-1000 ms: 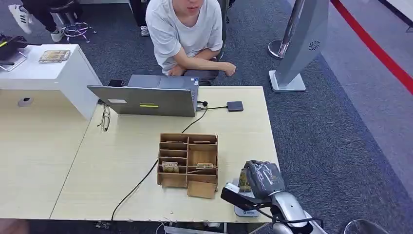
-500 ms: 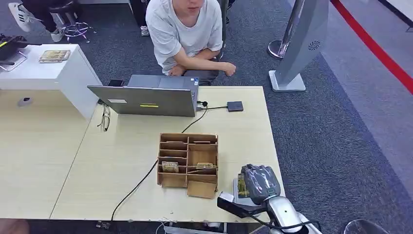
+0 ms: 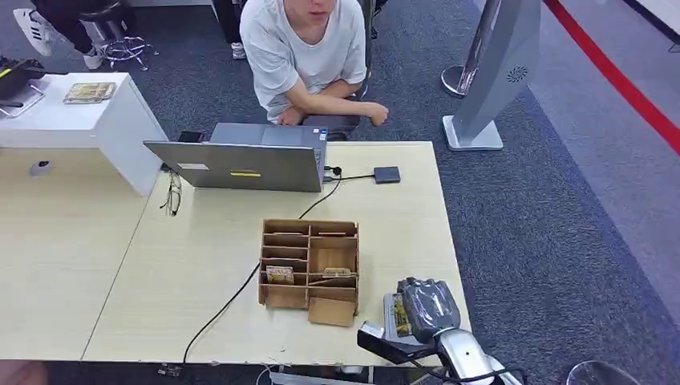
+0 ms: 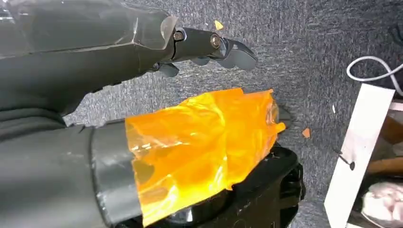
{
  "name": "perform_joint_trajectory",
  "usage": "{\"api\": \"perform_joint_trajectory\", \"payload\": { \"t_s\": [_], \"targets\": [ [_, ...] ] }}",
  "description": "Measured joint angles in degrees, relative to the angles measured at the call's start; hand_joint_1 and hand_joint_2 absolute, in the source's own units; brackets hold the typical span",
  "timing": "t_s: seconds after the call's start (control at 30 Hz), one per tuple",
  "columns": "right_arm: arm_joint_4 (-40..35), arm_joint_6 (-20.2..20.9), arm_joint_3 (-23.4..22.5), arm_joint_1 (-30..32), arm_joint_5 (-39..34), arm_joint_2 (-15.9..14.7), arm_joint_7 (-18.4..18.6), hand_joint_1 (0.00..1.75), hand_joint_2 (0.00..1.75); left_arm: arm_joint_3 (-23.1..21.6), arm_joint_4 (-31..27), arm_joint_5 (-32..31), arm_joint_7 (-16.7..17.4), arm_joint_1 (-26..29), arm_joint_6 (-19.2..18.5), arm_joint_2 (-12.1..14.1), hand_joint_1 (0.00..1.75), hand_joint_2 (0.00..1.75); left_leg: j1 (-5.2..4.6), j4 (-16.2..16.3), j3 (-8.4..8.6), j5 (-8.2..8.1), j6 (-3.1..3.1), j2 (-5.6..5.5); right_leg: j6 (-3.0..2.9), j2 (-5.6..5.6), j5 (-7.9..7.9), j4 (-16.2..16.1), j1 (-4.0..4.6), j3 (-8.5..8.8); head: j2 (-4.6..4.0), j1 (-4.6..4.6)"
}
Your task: Pass the card to the sensor for recognition and then transmit it.
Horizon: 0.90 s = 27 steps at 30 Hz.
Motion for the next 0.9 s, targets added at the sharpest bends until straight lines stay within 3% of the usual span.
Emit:
{"api": "perform_joint_trajectory", "payload": {
  "t_s": [0.9],
  "targets": [
    [1.4, -0.7, 0.1, 0.0, -0.2, 1.7, 0.1, 1.75, 1.75, 3.0, -1.3, -2.3, 0.3, 0.0, -1.4, -1.1, 0.0, 0.0, 0.0, 0.0, 0.02, 0.0, 0.0, 0.01, 0.0, 0.0, 0.0, 0.0, 0.0, 0.02, 0.0, -0.04]
  ]
}}
